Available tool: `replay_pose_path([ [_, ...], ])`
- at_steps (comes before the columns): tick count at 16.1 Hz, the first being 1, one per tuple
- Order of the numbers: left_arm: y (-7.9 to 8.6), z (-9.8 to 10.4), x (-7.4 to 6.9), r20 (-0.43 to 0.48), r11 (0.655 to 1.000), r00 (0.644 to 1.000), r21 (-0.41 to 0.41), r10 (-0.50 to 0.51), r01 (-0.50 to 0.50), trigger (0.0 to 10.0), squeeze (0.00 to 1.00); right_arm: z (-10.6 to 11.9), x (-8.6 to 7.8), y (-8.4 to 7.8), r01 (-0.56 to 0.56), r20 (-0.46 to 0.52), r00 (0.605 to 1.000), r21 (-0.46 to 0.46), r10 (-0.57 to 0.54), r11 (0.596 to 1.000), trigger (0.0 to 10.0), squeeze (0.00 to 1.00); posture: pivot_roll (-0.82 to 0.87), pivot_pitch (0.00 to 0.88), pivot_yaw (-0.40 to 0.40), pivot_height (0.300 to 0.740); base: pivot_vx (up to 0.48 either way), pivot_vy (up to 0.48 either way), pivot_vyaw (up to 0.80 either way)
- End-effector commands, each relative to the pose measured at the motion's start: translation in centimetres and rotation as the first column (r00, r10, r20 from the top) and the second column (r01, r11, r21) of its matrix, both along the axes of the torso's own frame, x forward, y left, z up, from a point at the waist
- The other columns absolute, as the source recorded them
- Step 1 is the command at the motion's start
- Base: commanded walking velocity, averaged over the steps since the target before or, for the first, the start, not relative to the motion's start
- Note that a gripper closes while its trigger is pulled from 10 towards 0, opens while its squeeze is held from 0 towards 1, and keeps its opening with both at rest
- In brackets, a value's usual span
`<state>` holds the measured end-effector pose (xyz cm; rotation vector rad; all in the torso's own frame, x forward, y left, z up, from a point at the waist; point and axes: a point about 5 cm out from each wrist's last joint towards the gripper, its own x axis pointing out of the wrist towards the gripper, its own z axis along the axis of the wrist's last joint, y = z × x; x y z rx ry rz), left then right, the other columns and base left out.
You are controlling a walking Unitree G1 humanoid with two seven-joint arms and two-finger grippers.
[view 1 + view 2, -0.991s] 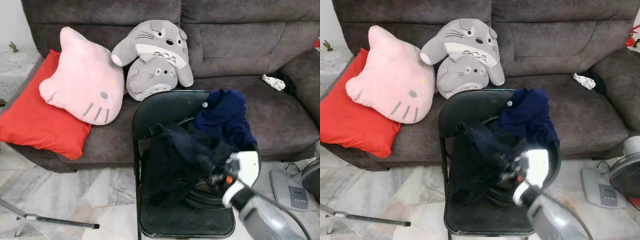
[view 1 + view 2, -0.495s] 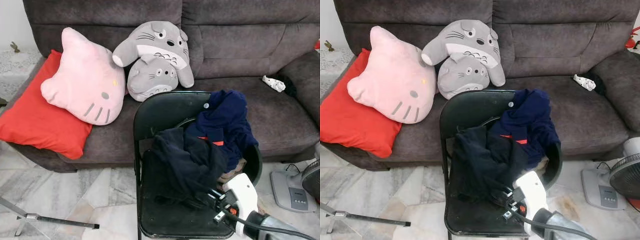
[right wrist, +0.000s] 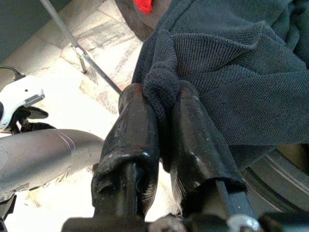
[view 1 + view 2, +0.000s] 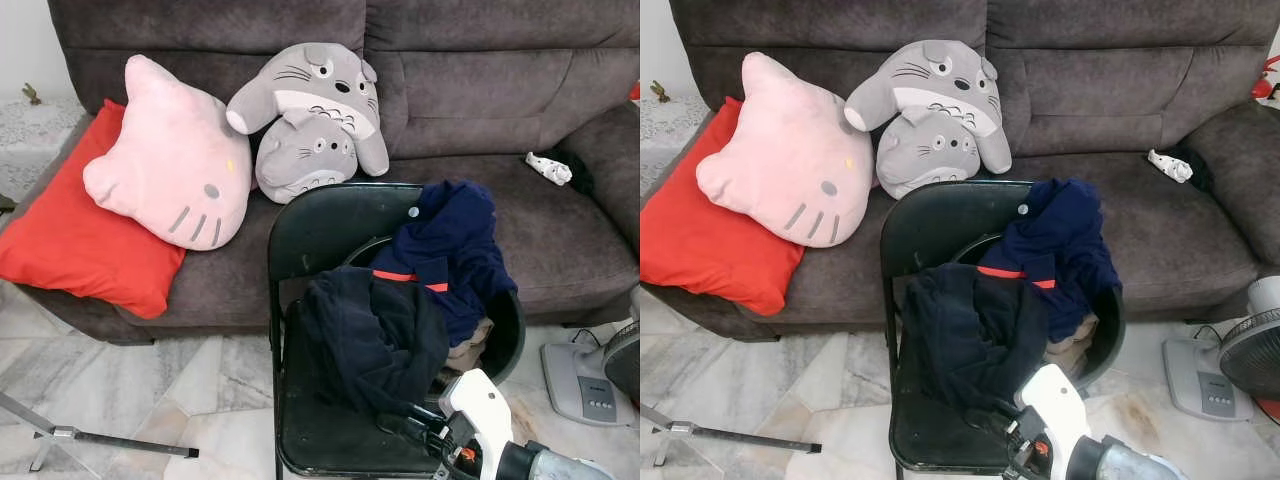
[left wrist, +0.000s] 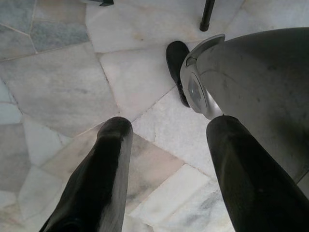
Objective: Hang hanger
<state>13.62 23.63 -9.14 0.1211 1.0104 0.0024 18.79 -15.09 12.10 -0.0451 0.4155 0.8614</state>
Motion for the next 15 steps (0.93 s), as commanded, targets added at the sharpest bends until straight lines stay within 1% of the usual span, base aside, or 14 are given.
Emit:
replay_pose_path([
  [1,0.2,-0.4,-1.3,-0.046,1.0,0.999,0.008,-0.011,0.011,10.0,0.0,-0.3,-0.2,0.0,-0.001,-0.01,1.0,-0.02,0.001,1.0,0.0,0.0,-0.11,0.204,-0.01,0.74,0.0,0.0,0.0],
  [3,0.2,-0.4,-1.3,-0.046,1.0,0.999,0.007,-0.012,0.012,10.0,0.0,-1.4,0.5,-0.9,0.094,-0.017,0.995,-0.067,-0.096,0.993,0.0,0.0,-0.11,0.203,-0.011,0.74,0.0,0.0,0.0],
  [5,0.2,-0.4,-1.3,-0.047,1.0,0.999,0.009,-0.011,0.012,10.0,0.0,-2.1,1.1,-1.7,0.16,-0.015,0.987,-0.104,-0.162,0.982,0.0,0.0,-0.11,0.203,-0.011,0.74,0.0,0.0,0.0],
  [7,0.2,-0.4,-1.3,-0.047,1.0,0.999,0.01,-0.009,0.01,10.0,0.0,-0.9,0.5,-0.5,0.055,0.004,0.998,-0.016,-0.055,0.998,0.0,0.0,-0.11,0.202,-0.01,0.74,0.0,0.0,0.0],
  [8,0.2,-0.4,-1.3,-0.048,1.0,0.999,0.01,-0.01,0.011,10.0,0.0,-0.7,-0.3,0.0,-0.019,-0.015,1.0,0.004,0.019,1.0,0.0,0.0,-0.11,0.202,-0.01,0.74,0.0,0.0,0.0],
  [10,0.2,-0.4,-1.3,-0.047,1.0,0.999,0.009,-0.011,0.012,10.0,0.0,-1.5,-0.6,-0.3,-0.041,-0.04,0.998,-0.047,0.039,0.998,0.0,0.0,-0.11,0.2,-0.011,0.74,0.0,0.0,0.0],
  [12,0.2,-0.4,-1.3,-0.046,1.0,0.999,0.008,-0.013,0.013,10.0,0.0,-1.8,-0.7,-0.4,-0.055,-0.038,0.998,-0.056,0.052,0.997,0.0,0.0,-0.11,0.2,-0.01,0.74,0.0,0.0,0.0],
  [13,0.2,-0.4,-1.3,-0.046,1.0,0.999,0.008,-0.014,0.014,10.0,0.0,-1.9,-0.4,-0.6,-0.032,-0.038,0.999,-0.076,0.029,0.997,0.0,0.0,-0.11,0.197,-0.01,0.74,0.0,0.0,0.0],
  [14,0.2,-0.4,-1.3,-0.046,1.0,0.999,0.008,-0.016,0.016,10.0,0.0,-2.4,0.0,-1.0,-0.001,-0.039,0.999,-0.115,-0.004,0.993,0.0,0.0,-0.11,0.197,-0.01,0.74,0.0,0.0,0.0],
  [15,0.2,-0.4,-1.3,-0.046,1.0,0.999,0.009,-0.016,0.016,10.0,0.0,-2.8,0.4,-1.4,0.042,-0.039,0.998,-0.139,-0.047,0.989,3.8,0.0,-0.11,0.195,-0.01,0.74,0.0,0.0,0.0],
])
